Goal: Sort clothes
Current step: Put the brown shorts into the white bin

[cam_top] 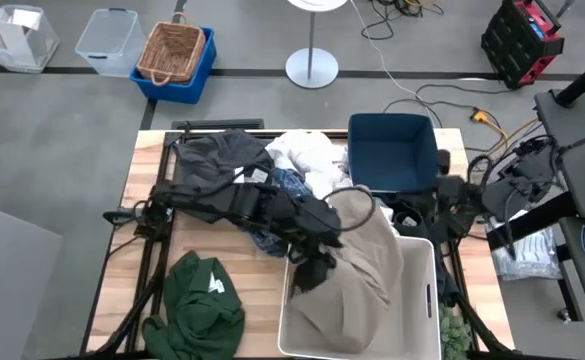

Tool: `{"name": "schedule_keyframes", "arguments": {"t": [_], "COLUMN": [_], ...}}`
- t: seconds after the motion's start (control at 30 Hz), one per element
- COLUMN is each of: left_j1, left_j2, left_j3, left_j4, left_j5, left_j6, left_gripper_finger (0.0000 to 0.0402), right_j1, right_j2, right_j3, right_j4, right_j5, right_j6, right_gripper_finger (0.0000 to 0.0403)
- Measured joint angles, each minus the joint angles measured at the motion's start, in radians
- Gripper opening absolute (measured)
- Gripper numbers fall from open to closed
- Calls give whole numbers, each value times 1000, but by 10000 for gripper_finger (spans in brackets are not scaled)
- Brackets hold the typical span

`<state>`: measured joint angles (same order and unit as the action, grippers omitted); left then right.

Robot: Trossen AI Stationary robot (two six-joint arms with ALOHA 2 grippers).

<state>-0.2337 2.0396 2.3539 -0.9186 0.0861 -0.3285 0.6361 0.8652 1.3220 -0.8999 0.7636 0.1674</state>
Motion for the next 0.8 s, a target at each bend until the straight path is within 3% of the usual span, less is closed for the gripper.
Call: {"name": "schedule_keyframes", "arguments": {"t": [0.1,0.27,0.37,0.43,0.6,0.8], "left_j1": [-1,-17,-24,-26,-28,-35], "left_j2": [-9,-13,-17,-30,-47,-67], "left_j3": [0,3,2,2,2,1], "left_j4": [-37,-72,-144,-214,-427,-517], "left_j5": [-3,-8,-22,-91,-337,-436], "left_j6": [41,59,60,60,52,19], "left_gripper_finger": [206,206,206,206,206,206], "right_j1": [-1,-23,-73,-106,-183,-175], "right_j2": [41,134,181,212,256,315], "right_j3": [-29,-77,-82,-84,-84,-87], "right_j4": [61,67,69,68,75,193], "right_j5": [15,226,249,245,92,-351], "right_j6": [-26,13,44,58,69,-9], "right_gripper_finger": [13,13,13,13,13,13]}}
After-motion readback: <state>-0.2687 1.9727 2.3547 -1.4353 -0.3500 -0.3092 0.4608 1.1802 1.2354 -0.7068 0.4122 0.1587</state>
